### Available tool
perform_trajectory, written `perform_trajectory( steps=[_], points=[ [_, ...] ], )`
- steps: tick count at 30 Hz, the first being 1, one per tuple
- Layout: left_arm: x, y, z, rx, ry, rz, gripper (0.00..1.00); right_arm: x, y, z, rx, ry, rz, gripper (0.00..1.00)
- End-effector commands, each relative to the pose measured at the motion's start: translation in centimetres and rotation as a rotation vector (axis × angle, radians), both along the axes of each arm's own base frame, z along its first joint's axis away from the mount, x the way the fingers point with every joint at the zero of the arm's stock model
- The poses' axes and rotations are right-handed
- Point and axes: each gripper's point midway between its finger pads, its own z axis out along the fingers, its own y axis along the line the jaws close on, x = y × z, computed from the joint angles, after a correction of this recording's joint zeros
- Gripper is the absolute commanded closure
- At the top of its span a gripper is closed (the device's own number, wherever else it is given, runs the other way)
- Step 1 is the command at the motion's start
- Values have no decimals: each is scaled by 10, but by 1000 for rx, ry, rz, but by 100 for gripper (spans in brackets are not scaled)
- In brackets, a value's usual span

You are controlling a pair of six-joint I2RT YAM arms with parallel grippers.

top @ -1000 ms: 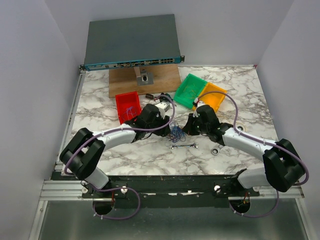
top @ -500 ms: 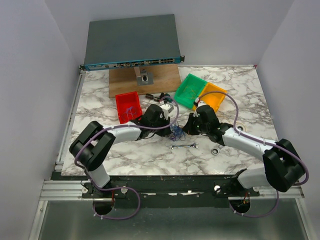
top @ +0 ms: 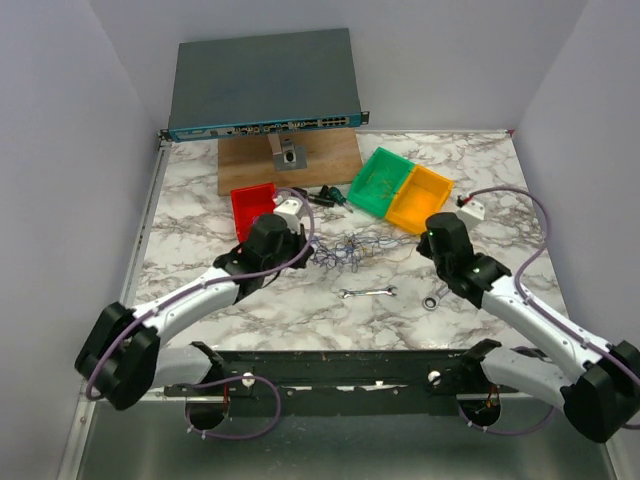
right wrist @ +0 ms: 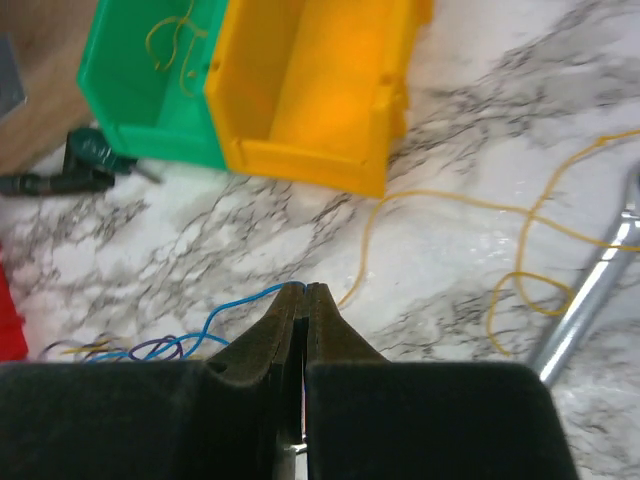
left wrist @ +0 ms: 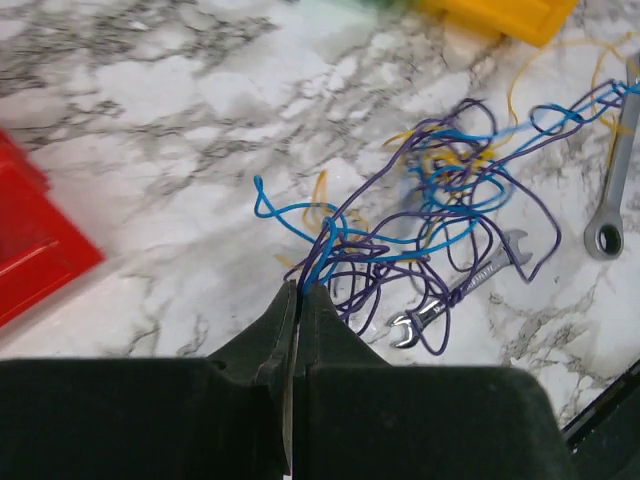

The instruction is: Untangle the cables

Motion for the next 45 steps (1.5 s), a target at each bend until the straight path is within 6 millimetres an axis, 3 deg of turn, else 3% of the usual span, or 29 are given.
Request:
perform_trajectory(
  steps=[1,5,9,15,19,21,24,26,33,35,38,41,45],
  points=[
    [0,65,-6,49,39,254,100,-20,-68,15,-95,-52,-312,99],
    [-2,107,-1,7,39,430,100,-36,-100,43,-96,-127,-475,99],
    [-5,127,1,6,26,533,100,-49,-119,65,-68,-197,-567,99],
    [-7,119,6,0,13,467,100,-46,-107,77,-35,-217,-464,99],
    [-9,128,0,38,23,502,100,-53,-117,88,-34,-252,-503,99],
    [-12,145,-4,51,34,598,100,-60,-130,102,-45,-288,-562,99],
    [-17,177,-6,8,43,772,100,-88,-165,121,-28,-351,-762,99],
    [-21,190,-4,-34,26,839,100,-95,-172,131,-1,-387,-795,99],
    [-34,215,9,-96,-33,971,100,-84,-157,131,47,-384,-712,99],
    [-30,209,16,-95,-70,910,100,-73,-142,131,32,-368,-616,99],
    [-26,184,27,-124,-95,751,100,-45,-94,131,10,-348,-311,99],
    [-26,158,40,-184,-106,603,100,-27,-54,130,25,-313,-119,99],
    [-30,151,50,-202,-101,559,100,-10,-4,135,48,-282,115,99]
  ],
)
